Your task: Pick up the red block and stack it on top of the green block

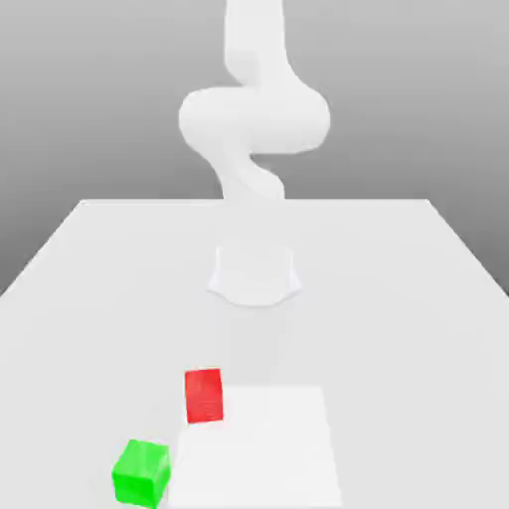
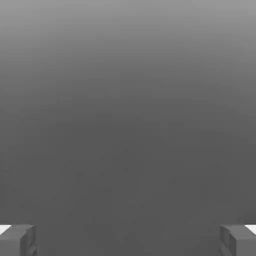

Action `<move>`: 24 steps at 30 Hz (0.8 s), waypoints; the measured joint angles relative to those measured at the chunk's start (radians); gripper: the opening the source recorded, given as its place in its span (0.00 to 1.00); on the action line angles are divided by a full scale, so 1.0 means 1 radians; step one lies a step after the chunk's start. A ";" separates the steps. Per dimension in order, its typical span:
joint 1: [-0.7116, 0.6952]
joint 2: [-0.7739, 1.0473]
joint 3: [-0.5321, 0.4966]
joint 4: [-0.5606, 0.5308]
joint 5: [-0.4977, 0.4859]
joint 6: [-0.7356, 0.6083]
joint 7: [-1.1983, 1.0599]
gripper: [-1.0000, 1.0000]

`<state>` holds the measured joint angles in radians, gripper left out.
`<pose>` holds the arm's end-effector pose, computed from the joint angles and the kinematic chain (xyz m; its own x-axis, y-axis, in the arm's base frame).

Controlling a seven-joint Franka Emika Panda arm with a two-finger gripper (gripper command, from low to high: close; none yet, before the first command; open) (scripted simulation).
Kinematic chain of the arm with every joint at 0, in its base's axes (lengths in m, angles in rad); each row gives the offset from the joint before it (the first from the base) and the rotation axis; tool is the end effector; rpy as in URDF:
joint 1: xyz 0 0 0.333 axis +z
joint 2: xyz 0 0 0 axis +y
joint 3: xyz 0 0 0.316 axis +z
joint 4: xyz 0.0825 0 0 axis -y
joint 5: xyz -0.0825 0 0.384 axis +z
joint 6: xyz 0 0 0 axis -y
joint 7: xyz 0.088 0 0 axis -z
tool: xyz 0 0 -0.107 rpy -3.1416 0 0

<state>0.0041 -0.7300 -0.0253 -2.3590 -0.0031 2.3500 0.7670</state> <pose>0.3756 -0.0111 0.6611 0.5306 -0.7083 0.4656 -0.5317 -0.7059 -0.4679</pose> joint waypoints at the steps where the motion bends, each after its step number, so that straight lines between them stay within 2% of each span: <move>1: 0.002 0.035 -0.012 -0.028 -0.001 0.024 -0.016 0.50; 17: -0.008 0.625 -0.164 -0.476 -0.025 0.431 -0.280 0.50; 21: -0.016 0.788 -0.147 -0.490 0.047 0.560 -0.353 0.50; 24: -0.067 0.897 -0.079 -0.476 0.118 0.651 -0.405 0.50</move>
<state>-0.0632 0.1672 -0.1046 -2.8347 0.1146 3.0014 0.3619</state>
